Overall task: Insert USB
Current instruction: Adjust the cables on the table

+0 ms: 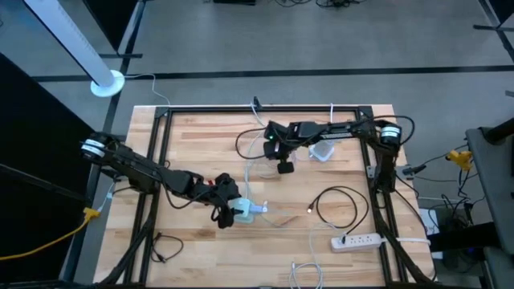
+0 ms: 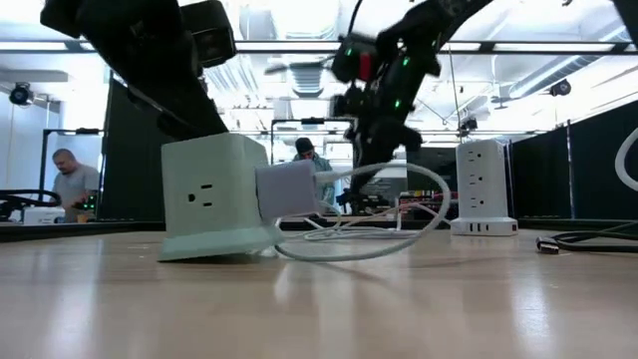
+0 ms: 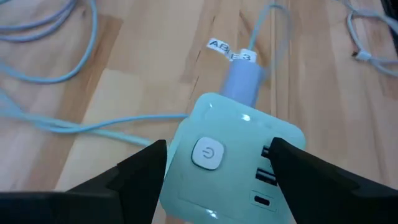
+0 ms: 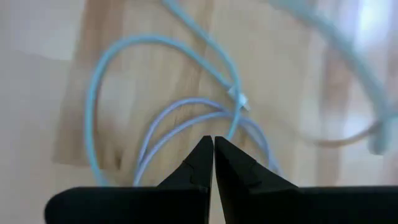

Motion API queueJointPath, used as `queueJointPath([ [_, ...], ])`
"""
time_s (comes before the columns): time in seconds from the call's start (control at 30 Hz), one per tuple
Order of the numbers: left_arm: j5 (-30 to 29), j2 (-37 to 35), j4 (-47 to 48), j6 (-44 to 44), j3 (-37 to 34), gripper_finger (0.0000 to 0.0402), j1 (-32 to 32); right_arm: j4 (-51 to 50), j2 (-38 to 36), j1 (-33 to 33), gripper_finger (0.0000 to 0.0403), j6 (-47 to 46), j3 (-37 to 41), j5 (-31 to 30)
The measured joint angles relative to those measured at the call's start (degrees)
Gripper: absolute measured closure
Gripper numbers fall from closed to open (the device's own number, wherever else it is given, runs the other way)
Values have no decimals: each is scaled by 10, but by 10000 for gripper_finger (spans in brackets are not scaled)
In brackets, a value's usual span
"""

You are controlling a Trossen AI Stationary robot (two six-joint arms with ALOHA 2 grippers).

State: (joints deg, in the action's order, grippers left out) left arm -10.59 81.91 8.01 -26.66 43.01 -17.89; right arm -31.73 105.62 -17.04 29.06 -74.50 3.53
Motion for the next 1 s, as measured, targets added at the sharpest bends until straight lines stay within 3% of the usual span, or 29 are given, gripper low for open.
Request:
queueJointPath([
  [0.23,-41,-61,11,5,0,128,0,-7,-86,-4,403,-31,34,-27],
  [0.4,-79,-102,78,6,2,128,1,39,-145,-1,403,-45,131,-36],
  [0.53,-120,-128,217,-94,2,128,5,142,-191,-2,403,-73,235,-37],
  [0.67,-124,-135,294,-188,2,128,17,168,-201,-9,403,-88,289,-63],
  [0.9,-132,-124,259,-172,2,128,19,132,-182,-10,403,-13,300,-117],
  [1.0,-142,-112,243,-158,2,128,19,121,-169,-11,403,18,300,-200],
])
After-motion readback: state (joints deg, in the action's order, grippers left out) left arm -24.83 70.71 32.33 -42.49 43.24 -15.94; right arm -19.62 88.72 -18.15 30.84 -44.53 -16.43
